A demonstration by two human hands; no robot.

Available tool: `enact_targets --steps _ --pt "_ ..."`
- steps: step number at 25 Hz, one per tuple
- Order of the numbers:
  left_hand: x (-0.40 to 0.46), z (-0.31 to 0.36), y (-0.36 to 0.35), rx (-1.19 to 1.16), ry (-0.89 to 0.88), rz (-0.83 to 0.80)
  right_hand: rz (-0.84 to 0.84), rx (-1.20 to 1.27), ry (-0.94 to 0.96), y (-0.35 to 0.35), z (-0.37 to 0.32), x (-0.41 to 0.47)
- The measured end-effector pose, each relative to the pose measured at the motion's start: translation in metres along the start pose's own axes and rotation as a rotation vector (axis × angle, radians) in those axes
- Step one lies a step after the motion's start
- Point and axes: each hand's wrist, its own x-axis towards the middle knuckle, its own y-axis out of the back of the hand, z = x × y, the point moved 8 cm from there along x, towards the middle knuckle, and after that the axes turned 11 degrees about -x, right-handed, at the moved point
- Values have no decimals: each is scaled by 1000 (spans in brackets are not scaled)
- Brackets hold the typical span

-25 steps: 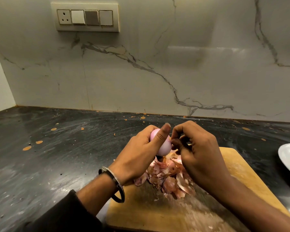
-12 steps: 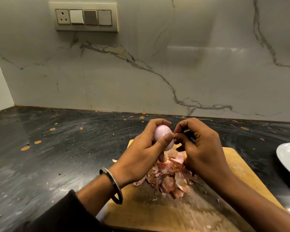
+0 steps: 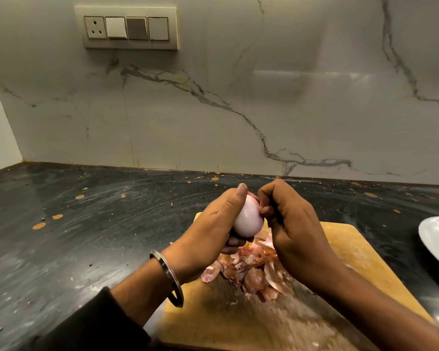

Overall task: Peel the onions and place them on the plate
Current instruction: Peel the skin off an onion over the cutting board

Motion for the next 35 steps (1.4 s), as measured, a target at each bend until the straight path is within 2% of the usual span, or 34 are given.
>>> enact_targets --steps 5,10,12,16,19,24,31,35 --pt "-2 -14 -6 -258 229 -76 76 -88 120 6 -14 -1" --pt "-11 -25 -12 -312 428 -166 138 -53 223 9 -25 -4" --pt "-6 -22 -11 -315 377 -164 145 -31 175 8 -19 -5" --pt "-1 -9 -8 -385 251 -139 135 57 -58 6 8 -7" --pt "0 -9 -1 -339 180 -88 95 149 -154 6 21 -5" --pt "2 -8 7 -267 130 -20 -23 157 -134 8 20 0" --pt "-3 -2 -4 99 0 -91 -24 25 -183 5 23 0" --pt "-4 6 -9 148 -74 -90 11 37 -168 5 18 -2"
